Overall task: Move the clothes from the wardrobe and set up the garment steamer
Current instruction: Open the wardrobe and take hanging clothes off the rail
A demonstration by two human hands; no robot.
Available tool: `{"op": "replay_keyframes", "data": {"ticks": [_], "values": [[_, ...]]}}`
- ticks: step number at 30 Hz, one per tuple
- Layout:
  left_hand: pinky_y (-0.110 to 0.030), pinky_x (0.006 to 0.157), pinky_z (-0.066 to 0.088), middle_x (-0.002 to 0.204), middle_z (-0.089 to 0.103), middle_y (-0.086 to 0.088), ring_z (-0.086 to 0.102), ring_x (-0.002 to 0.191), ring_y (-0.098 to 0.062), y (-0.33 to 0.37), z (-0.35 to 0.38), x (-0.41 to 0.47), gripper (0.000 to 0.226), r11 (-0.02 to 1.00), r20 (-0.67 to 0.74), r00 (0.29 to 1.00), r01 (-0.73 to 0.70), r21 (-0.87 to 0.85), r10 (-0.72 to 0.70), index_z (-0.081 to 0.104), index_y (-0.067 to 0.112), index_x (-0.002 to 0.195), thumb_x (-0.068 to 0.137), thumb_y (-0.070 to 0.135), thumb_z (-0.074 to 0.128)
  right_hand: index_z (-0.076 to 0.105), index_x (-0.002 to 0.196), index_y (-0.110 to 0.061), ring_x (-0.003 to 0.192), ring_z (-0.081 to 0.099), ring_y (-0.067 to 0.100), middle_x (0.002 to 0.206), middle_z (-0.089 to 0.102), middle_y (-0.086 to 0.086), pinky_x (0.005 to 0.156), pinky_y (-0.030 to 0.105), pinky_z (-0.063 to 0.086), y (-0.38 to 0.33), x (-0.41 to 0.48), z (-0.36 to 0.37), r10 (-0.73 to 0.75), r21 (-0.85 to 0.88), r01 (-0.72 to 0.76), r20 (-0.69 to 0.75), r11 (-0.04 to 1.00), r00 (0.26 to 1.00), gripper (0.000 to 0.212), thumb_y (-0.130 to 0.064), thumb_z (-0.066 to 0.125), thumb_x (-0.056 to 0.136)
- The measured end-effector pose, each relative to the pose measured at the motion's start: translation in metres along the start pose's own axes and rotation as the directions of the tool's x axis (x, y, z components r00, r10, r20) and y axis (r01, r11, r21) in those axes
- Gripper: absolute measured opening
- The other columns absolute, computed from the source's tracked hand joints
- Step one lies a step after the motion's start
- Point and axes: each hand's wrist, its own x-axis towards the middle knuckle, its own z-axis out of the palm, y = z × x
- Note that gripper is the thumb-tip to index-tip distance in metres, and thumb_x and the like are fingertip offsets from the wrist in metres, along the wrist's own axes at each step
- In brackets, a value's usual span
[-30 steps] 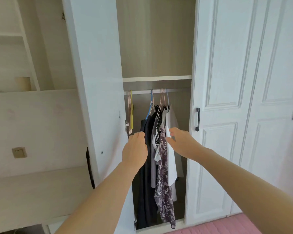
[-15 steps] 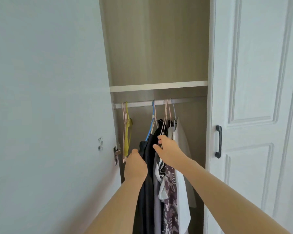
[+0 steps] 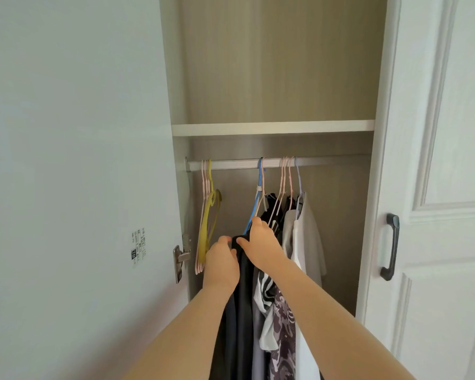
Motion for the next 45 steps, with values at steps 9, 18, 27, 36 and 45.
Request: {"op": "replay_keyframes", "data": {"ticks": [9,18,27,36,45], "values": [[-0.033,0.084,0.048,0.116,0.055,-0.005,0.056,0.101,-0.021,0.007,0.021,-0.001,0.033,0.998,0.048,0.997,-0.06,-0.035,0.061,0.053,0.013,0.124,0.091,0.008,0.048,0.022,0.144,-0.006,0.121,0.048,0.029,0.134,0.046,0.015,0.095,0.035,0.045,0.04,-0.012,-0.014,-0.007,-0.208,0.013,0.03,0.978,1.0,0.07,-0.012,0.063,0.088],[-0.027,0.075,0.05,0.097,0.06,0.008,0.058,0.09,-0.011,0.014,0.035,-0.003,0.028,0.975,0.087,0.994,-0.043,-0.219,0.063,0.055,0.022,0.115,0.087,0.017,0.058,0.035,0.137,-0.004,0.114,0.054,0.026,0.127,0.052,0.013,0.089,0.035,0.049,0.053,-0.015,-0.023,0.054,-0.179,-0.06,-0.039,0.982,0.998,0.059,-0.038,0.054,0.093],[-0.021,0.083,0.039,0.126,0.052,0.0,0.05,0.106,-0.011,0.023,0.042,0.017,0.047,0.981,0.154,0.986,-0.037,-0.188,0.067,0.045,0.015,0.133,0.089,0.021,0.059,0.035,0.132,0.0,0.109,0.057,0.028,0.119,0.056,0.016,0.088,0.035,0.051,0.056,-0.001,-0.029,0.114,-0.161,-0.115,-0.014,0.98,0.993,0.05,-0.003,0.057,0.088],[-0.019,0.067,0.038,0.088,0.052,0.007,0.048,0.074,-0.007,0.056,0.051,0.061,0.015,0.853,0.284,0.954,0.224,-0.471,-0.094,0.061,0.013,0.106,0.094,0.009,0.053,0.046,0.127,-0.005,0.101,0.058,0.024,0.115,0.06,0.013,0.08,0.027,0.046,0.062,0.02,-0.019,0.148,-0.05,-0.154,-0.105,0.987,0.983,0.035,-0.003,0.049,0.092],[-0.02,0.06,0.039,0.083,0.054,0.0,0.049,0.071,-0.009,0.063,0.054,0.078,0.015,0.738,0.266,0.942,0.326,-0.591,-0.203,0.055,0.016,0.111,0.1,0.02,0.046,0.045,0.126,-0.007,0.063,0.046,0.012,0.088,0.055,0.008,0.05,0.023,0.037,0.049,0.024,-0.021,0.262,0.271,-0.228,-0.095,0.935,0.96,0.035,0.003,0.041,0.092]]}}
